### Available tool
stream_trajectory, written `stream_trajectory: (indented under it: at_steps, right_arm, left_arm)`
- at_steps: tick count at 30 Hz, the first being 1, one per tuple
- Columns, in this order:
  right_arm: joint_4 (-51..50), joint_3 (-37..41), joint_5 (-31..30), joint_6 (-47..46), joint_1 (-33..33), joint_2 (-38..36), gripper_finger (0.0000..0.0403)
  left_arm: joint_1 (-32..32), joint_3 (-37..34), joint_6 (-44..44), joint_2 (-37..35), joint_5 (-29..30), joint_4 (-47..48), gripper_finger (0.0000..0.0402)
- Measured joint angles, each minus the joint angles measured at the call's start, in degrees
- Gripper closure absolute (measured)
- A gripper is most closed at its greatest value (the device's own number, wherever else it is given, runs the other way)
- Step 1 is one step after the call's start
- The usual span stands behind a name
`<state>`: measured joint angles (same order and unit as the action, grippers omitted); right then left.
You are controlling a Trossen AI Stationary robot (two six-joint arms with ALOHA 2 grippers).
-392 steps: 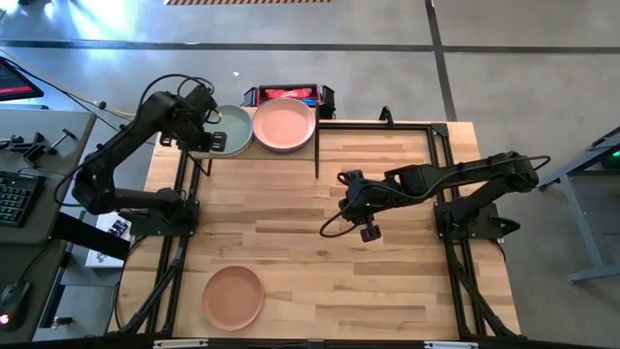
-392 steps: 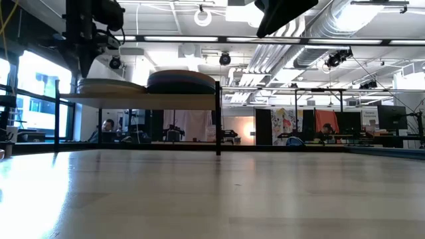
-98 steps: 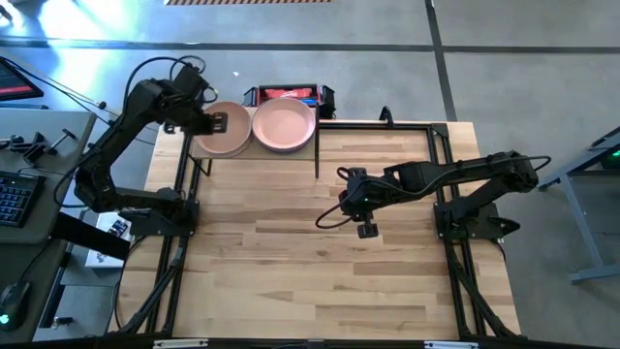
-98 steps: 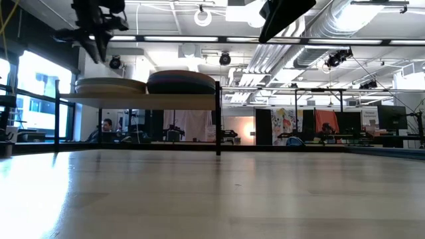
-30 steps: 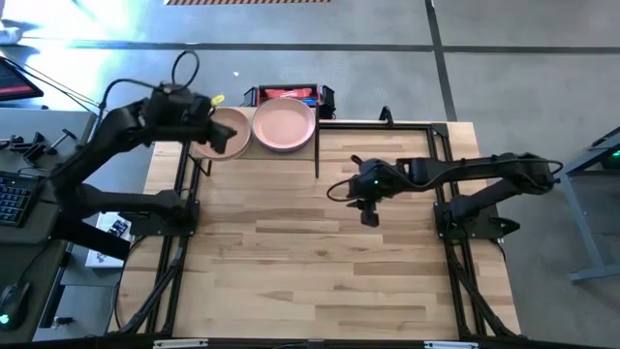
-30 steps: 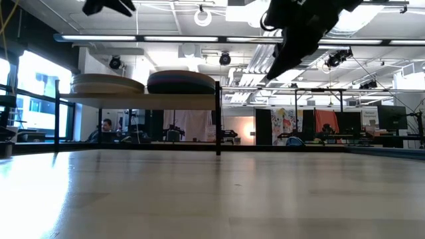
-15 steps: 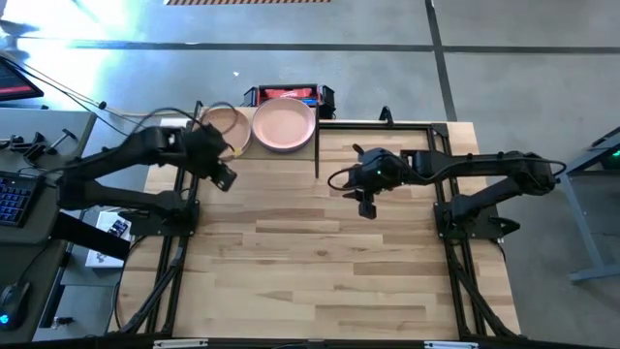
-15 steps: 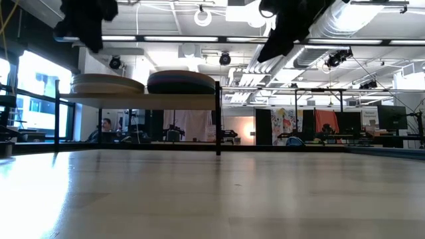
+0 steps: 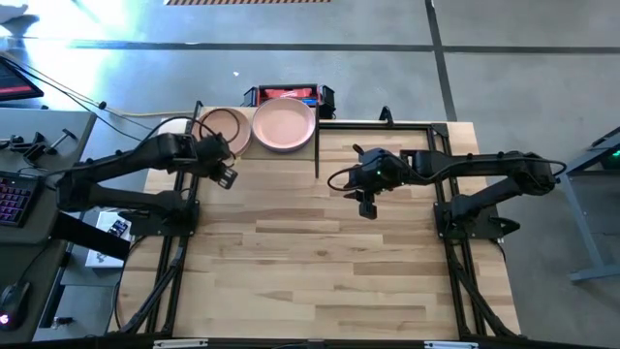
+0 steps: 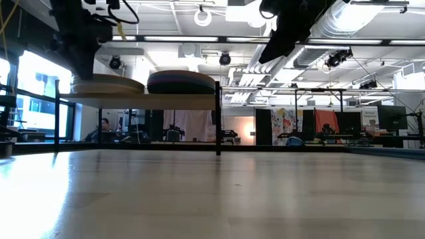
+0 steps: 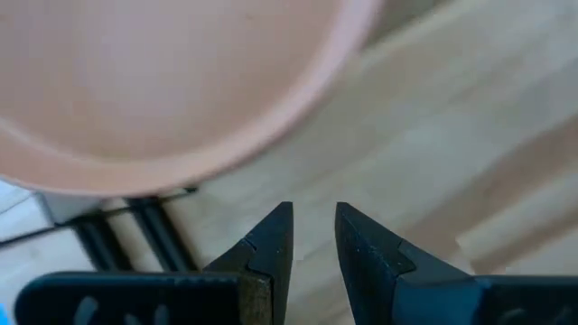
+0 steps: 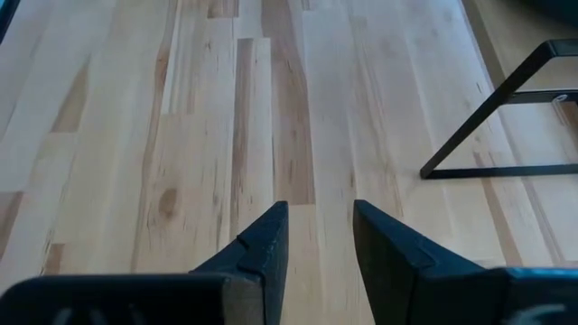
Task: Place and stack plates onto a shelf
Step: Stack the brown plate on top of the light blue plate on the shelf, then return to Home Position
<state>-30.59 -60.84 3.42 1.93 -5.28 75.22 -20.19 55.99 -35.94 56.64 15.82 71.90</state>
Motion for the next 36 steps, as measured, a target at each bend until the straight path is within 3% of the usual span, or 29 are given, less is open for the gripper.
stream_trajectory:
  at_steps: [17, 25, 31, 36]
  right_arm:
    - [-0.02, 0.0, 0.0, -0.02, 0.0, 0.0, 0.0297]
    - [-0.94, 0.0, 0.0, -0.46, 0.0, 0.02, 0.0297]
    - [0.17, 1.99, 2.94, 2.47, 0.02, 0.02, 0.0297]
    - [7.98, 8.48, 2.8, 1.06, -0.09, 0.02, 0.0297]
  left_arm:
    - [-10.34, 0.0, 8.48, 4.02, 0.98, -5.05, 0.0328]
    - [-11.24, 0.17, 6.82, 3.62, -2.15, -5.23, 0.0328]
    - [-6.52, 2.16, 0.02, -1.05, -5.63, -7.33, 0.0328]
    - [3.01, 0.34, -0.4, -5.88, -3.03, -18.14, 0.0328]
